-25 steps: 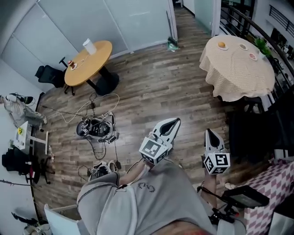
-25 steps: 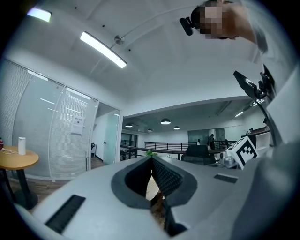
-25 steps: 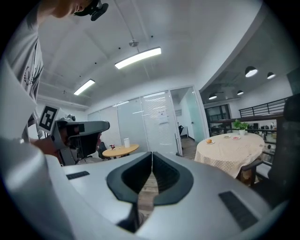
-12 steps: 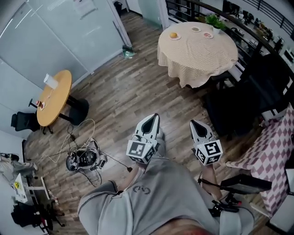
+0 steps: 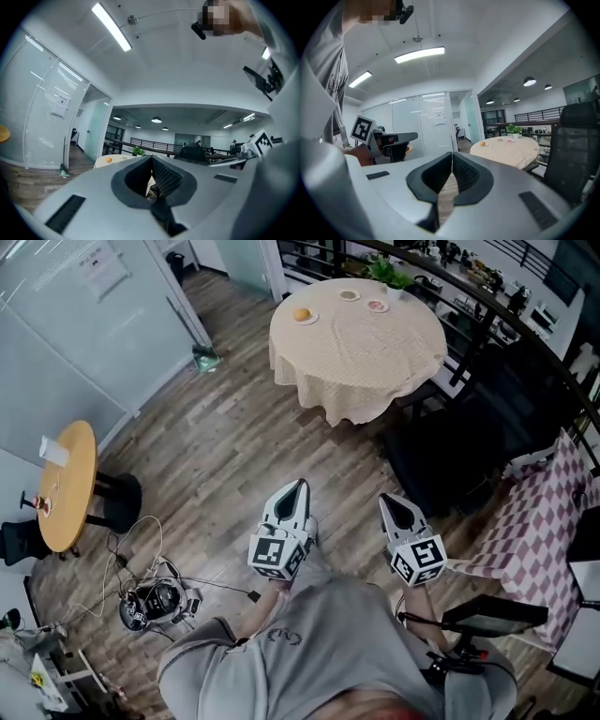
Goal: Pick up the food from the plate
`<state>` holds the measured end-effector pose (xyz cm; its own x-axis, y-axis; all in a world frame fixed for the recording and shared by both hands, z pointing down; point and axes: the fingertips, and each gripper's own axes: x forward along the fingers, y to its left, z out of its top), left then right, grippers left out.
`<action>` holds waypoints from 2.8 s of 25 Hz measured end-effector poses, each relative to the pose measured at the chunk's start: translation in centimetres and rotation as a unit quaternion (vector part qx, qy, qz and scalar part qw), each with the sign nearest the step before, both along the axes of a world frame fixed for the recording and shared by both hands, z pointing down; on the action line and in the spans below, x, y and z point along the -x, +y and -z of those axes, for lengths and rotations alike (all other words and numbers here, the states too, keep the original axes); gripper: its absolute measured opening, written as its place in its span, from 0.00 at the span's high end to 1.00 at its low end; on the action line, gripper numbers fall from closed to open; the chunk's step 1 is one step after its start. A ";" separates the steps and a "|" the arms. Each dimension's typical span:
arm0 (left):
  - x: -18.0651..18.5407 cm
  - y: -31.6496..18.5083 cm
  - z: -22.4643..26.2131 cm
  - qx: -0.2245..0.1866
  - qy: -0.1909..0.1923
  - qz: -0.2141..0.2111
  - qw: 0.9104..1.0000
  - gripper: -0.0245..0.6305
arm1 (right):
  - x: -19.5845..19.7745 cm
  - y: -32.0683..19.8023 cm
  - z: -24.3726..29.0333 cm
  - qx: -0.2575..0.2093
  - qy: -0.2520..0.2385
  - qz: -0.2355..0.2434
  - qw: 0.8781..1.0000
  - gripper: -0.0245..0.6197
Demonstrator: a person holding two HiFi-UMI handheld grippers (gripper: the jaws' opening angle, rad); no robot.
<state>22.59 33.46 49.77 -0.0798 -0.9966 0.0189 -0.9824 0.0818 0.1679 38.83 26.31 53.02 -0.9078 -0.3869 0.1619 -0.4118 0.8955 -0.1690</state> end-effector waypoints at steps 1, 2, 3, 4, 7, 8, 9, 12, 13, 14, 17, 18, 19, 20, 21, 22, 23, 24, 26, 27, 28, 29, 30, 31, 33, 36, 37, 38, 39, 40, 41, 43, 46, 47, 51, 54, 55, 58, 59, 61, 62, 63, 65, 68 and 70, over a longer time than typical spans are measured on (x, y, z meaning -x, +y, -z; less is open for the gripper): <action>1.1 -0.9 -0.4 0.007 -0.007 0.000 1.000 0.95 | 0.9 -0.6 -0.1 0.003 0.001 -0.002 1.000 0.94; 2.1 -1.8 -0.6 0.013 -0.012 -0.001 1.000 0.95 | 1.9 -1.3 -0.1 0.007 0.003 -0.004 1.000 0.94; 3.2 -2.7 -0.6 0.015 -0.015 -0.004 1.000 0.95 | 2.8 -2.0 0.0 0.011 0.005 -0.006 1.000 0.94; 4.4 -3.6 -0.3 0.014 -0.016 -0.007 1.000 0.95 | 3.9 -2.6 0.0 0.014 0.008 -0.007 1.000 0.94; 8.5 -5.7 0.6 0.004 -0.018 -0.011 1.000 0.95 | 7.5 -4.4 -0.1 0.010 0.022 -0.003 1.000 0.94; 9.9 -6.3 0.7 0.001 -0.014 -0.012 1.000 0.95 | 8.8 -5.1 0.0 0.005 0.027 -0.001 1.000 0.94; 11.2 -7.0 0.6 0.000 -0.008 -0.013 1.000 0.95 | 10.1 -5.8 0.2 0.001 0.030 0.001 1.000 0.94; 14.7 -8.9 0.5 0.000 -0.002 -0.025 1.000 0.95 | 13.8 -7.9 1.1 -0.008 0.034 -0.004 0.999 0.94; 15.8 -9.6 0.5 -0.001 -0.001 -0.031 1.000 0.95 | 14.9 -8.6 1.3 -0.008 0.034 -0.007 0.999 0.94; 16.7 -10.2 0.5 -0.002 -0.002 -0.038 0.999 0.95 | 15.9 -9.2 1.5 -0.007 0.035 -0.011 0.999 0.94; 19.4 -11.7 0.4 -0.010 -0.003 -0.059 0.998 0.95 | 18.2 -10.5 1.4 -0.012 0.047 -0.022 0.999 0.94; 20.1 -12.1 0.2 -0.011 -0.003 -0.066 0.998 0.95 | 18.6 -10.9 1.3 -0.015 0.051 -0.028 0.998 0.94; 20.7 -12.6 0.0 -0.012 -0.005 -0.074 0.997 0.95 | 18.9 -11.3 1.3 -0.017 0.056 -0.037 0.998 0.94; 21.2 -13.1 -0.4 -0.013 -0.007 -0.083 0.996 0.95 | 18.9 -11.8 1.2 -0.018 0.061 -0.051 0.997 0.94; 21.5 -13.6 -0.8 -0.012 -0.009 -0.092 0.996 0.95 | 18.7 -12.2 1.2 -0.017 0.064 -0.068 0.996 0.94; 21.8 -14.1 -1.0 -0.010 -0.013 -0.102 0.995 0.95 | 18.4 -12.4 1.3 -0.014 0.065 -0.085 0.994 0.94; 22.0 -14.4 -1.1 -0.010 -0.019 -0.111 0.994 0.95 | 18.1 -12.4 1.5 -0.012 0.063 -0.101 0.993 0.94; 22.3 -14.6 -0.9 -0.011 -0.026 -0.117 0.993 0.95 | 17.8 -12.3 1.7 -0.009 0.060 -0.114 0.992 0.94; 22.6 -14.8 -0.8 -0.016 -0.027 -0.123 0.992 0.95 | 17.3 -12.0 1.6 -0.003 0.061 -0.130 0.990 0.94; 22.7 -14.9 -0.9 -0.017 -0.021 -0.122 0.992 0.95 | 17.1 -11.9 1.2 0.003 0.066 -0.136 0.989 0.94; 22.8 -15.1 -1.2 -0.017 -0.012 -0.121 0.992 0.95 | 17.0 -11.8 0.7 0.009 0.073 -0.139 0.988 0.94; 22.8 -15.2 -1.4 -0.017 -0.002 -0.120 0.993 0.95 | 17.0 -11.8 0.3 0.015 0.078 -0.140 0.987 0.94; 22.8 -15.2 -1.5 -0.017 0.007 -0.119 0.993 0.95 | 17.1 -11.8 0.0 0.019 0.083 -0.137 0.987 0.94; 22.7 -15.2 -1.6 -0.018 0.016 -0.118 0.993 0.95 | 17.3 -11.7 -0.1 0.020 0.088 -0.133 0.987 0.94; 22.8 -14.9 -1.4 -0.024 0.029 -0.113 0.993 0.95 | 18.0 -11.8 -0.1 0.018 0.093 -0.121 0.988 0.94; 23.6 -14.7 -1.3 -0.030 0.043 -0.095 0.994 0.95 | 20.0 -12.9 0.1 0.011 0.093 -0.098 0.991 0.94; 24.1 -14.8 -1.4 -0.031 0.047 -0.086 0.995 0.95 | 21.0 -13.5 0.1 0.009 0.091 -0.088 0.992 0.94; 24.7 -14.9 -1.5 -0.031 0.048 -0.077 0.995 0.95 | 22.0 -14.1 0.1 0.007 0.089 -0.076 0.993 0.94; 25.4 -15.2 -1.6 -0.031 0.048 -0.068 0.996 0.95 | 23.1 -14.8 0.0 0.005 0.086 -0.065 0.994 0.94; 26.0 -15.4 -1.7 -0.031 0.049 -0.059 0.997 0.95 | 24.3 -15.4 -0.1 0.003 0.085 -0.052 0.995 0.94; 26.7 -15.5 -1.8 -0.031 0.048 -0.051 0.997 0.95 | 25.4 -15.9 -0.2 0.002 0.084 -0.040 0.996 0.94; 28.2 -15.7 -2.0 -0.030 0.046 -0.036 0.998 0.95 | 27.8 -16.6 -0.6 0.006 0.081 -0.015 0.997 0.94; 30.7 -16.4 -2.1 -0.019 0.040 -0.006 0.999 0.95 | 31.4 -18.1 -1.2 0.016 0.079 0.023 0.997 0.94; 31.4 -16.9 -2.1 -0.017 0.038 0.004 0.999 0.95 | 32.4 -18.9 -1.5 0.017 0.079 0.035 0.996 0.94; 33.6 -19.5 -2.8 -0.014 0.033 0.021 0.999 0.95 | 36.6 -22.8 -3.1 0.017 0.076 0.072 0.994 0.94; 35.2 -21.6 -3.5 -0.002 0.027 0.016 1.000 0.95 | 39.6 -25.6 -3.8 0.024 0.066 0.085 0.994 0.94; 35.9 -22.4 -3.7 0.003 0.025 0.018 1.000 0.95 | 40.6 -26.5 -3.8 0.027 0.064 0.090 0.993 0.94; 37.7 -25.5 -3.9 0.021 0.028 0.026 0.999 0.95 | 43.1 -29.8 -3.6 0.032 0.062 0.106 0.992 0.94; 38.2 -26.8 -4.0 0.026 0.029 0.028 0.999 0.95 | 43.8 -31.1 -3.6 0.033 0.061 0.109 0.992 0.94; 39.1 -29.4 -3.9 0.032 0.029 0.030 0.999 0.95 | 44.9 -33.9 -3.8 0.038 0.061 0.114 0.991 0.94; 39.6 -30.6 -3.7 0.033 0.029 0.032 0.999 0.95 | 45.4 -35.1 -4.0 0.041 0.061 0.116 0.991 0.94; 40.0 -31.7 -3.5 0.033 0.029 0.035 0.998 0.95 | 45.9 -36.3 -4.1 0.044 0.062 0.118 0.990 0.94; 40.8 -33.9 -2.7 0.032 0.025 0.041 0.998 0.95 | 46.9 -38.6 -4.1 0.047 0.065 0.122 0.989 0.94; 42.5 -37.2 -1.8 0.033 0.023 0.052 0.998 0.95 | 48.8 -42.3 -3.7 0.048 0.062 0.128 0.989 0.94; 43.8 -39.5 -1.9 0.040 0.030 0.061 0.997 0.95 | 50.4 -44.9 -3.2 0.042 0.055 0.131 0.989 0.94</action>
